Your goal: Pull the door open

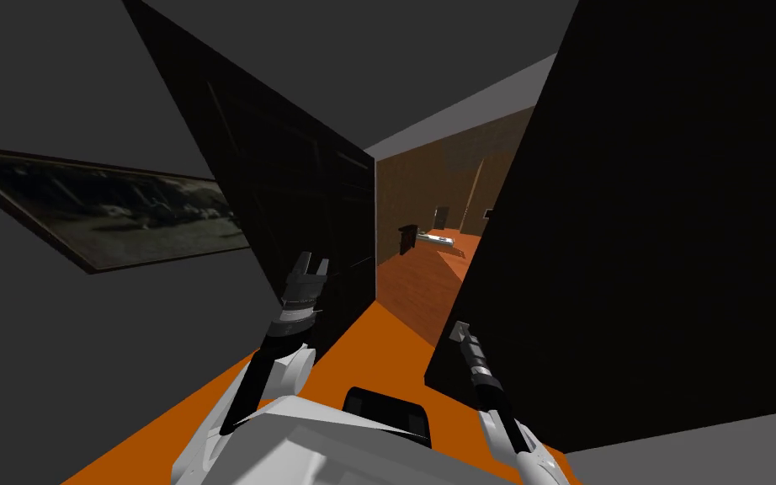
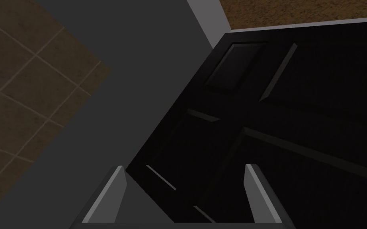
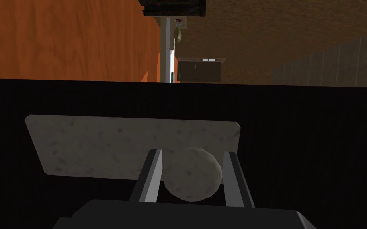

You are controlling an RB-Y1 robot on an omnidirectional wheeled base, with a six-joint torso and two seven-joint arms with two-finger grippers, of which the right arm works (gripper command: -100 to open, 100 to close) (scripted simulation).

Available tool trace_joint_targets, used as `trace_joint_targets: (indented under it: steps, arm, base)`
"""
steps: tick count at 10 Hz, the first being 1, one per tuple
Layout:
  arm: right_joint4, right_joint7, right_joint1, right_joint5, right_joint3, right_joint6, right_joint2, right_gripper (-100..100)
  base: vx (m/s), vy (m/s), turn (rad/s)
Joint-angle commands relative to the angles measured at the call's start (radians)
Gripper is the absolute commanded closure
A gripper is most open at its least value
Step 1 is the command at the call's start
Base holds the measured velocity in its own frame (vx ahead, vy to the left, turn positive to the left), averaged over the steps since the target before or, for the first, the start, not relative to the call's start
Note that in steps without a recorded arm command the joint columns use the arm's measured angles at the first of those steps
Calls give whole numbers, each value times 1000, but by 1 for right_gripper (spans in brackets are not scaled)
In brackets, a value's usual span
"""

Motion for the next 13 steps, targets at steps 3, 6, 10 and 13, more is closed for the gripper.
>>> trace_joint_targets:
  steps: [3,6,10,13]
  arm:
    - [-3,-27,10,18,24,-14,-11,100]
    - [-10,-64,22,41,55,-38,-30,100]
    - [-18,-108,38,69,92,-67,-54,100]
    - [-10,-125,53,82,107,-95,-65,100]
  base:
    - [-161,-17,54]
    - [-235,-57,91]
    - [-243,-80,83]
    - [-143,-36,48]
